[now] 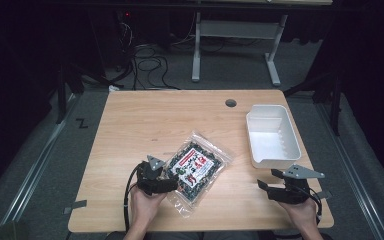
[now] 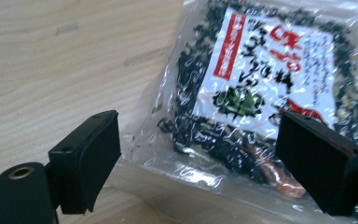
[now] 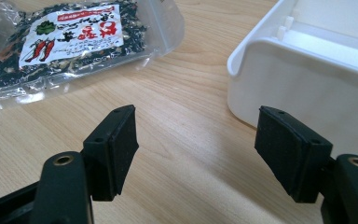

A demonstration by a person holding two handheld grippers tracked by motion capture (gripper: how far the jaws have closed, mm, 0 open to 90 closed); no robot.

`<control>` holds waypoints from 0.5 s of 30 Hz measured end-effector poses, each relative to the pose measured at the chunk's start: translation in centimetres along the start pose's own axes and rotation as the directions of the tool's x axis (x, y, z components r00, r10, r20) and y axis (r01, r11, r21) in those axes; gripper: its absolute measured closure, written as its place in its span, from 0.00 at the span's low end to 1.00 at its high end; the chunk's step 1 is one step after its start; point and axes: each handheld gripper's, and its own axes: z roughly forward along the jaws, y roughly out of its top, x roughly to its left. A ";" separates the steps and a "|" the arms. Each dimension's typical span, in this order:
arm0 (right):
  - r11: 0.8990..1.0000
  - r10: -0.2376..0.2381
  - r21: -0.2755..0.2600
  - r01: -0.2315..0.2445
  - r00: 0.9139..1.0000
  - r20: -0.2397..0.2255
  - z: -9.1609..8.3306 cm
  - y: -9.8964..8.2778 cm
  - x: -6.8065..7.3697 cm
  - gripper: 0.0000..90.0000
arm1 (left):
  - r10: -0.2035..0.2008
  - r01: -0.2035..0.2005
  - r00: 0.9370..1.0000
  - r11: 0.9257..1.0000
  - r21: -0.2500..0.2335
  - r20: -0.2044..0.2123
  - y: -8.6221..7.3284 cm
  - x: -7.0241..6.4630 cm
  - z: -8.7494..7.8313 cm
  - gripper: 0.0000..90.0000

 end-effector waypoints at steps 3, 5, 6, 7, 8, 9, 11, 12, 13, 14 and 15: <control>1.000 -0.009 0.015 0.009 1.000 -0.007 0.2 0.0 0.3 0.31 | -0.020 0.020 1.000 1.000 0.004 0.010 -0.1 0.4 0.2 0.16; 1.000 -0.008 0.023 0.009 1.000 -0.015 0.3 0.0 0.4 0.31 | -0.011 0.011 1.000 1.000 0.016 -0.013 -0.1 0.4 0.5 0.16; 1.000 -0.008 0.023 0.009 1.000 -0.015 0.3 0.0 0.4 0.31 | -0.011 0.011 1.000 1.000 0.016 -0.013 -0.1 0.4 0.5 0.16; 1.000 -0.014 0.023 0.015 1.000 -0.021 0.3 0.0 0.4 0.31 | -0.007 0.008 1.000 1.000 0.022 -0.017 -0.2 0.4 0.6 0.16; 0.999 -0.024 0.026 0.024 0.999 -0.026 0.3 0.1 0.6 0.31 | -0.004 0.004 1.000 1.000 0.029 -0.021 -0.2 0.4 0.7 0.16; 0.999 -0.029 0.023 0.030 0.999 -0.030 0.3 0.2 0.7 0.31 | 0.003 -0.002 1.000 0.999 0.032 -0.026 -0.2 0.4 0.8 0.17; 0.999 -0.040 0.029 0.041 0.999 -0.031 0.3 0.2 0.9 0.31 | 0.015 -0.013 0.999 0.999 0.042 -0.041 -0.3 0.4 1.0 0.17; 0.999 -0.040 0.029 0.041 0.999 -0.031 0.3 0.2 0.9 0.31 | 0.022 -0.019 0.999 0.998 0.052 -0.050 -0.3 0.4 1.1 0.17; 0.998 -0.042 0.039 0.043 0.999 -0.036 0.6 0.2 1.0 0.31 | 0.042 -0.037 0.997 0.997 0.067 -0.068 -0.3 0.4 1.5 0.18; 0.998 -0.042 0.039 0.043 0.999 -0.036 0.6 0.2 1.0 0.31 | 0.042 -0.037 0.997 0.997 0.067 -0.068 -0.3 0.4 1.5 0.18; 0.998 -0.041 0.045 0.043 0.998 -0.040 0.7 0.2 1.0 0.31 | 0.056 -0.050 0.995 0.995 0.081 -0.082 -0.4 0.3 1.6 0.18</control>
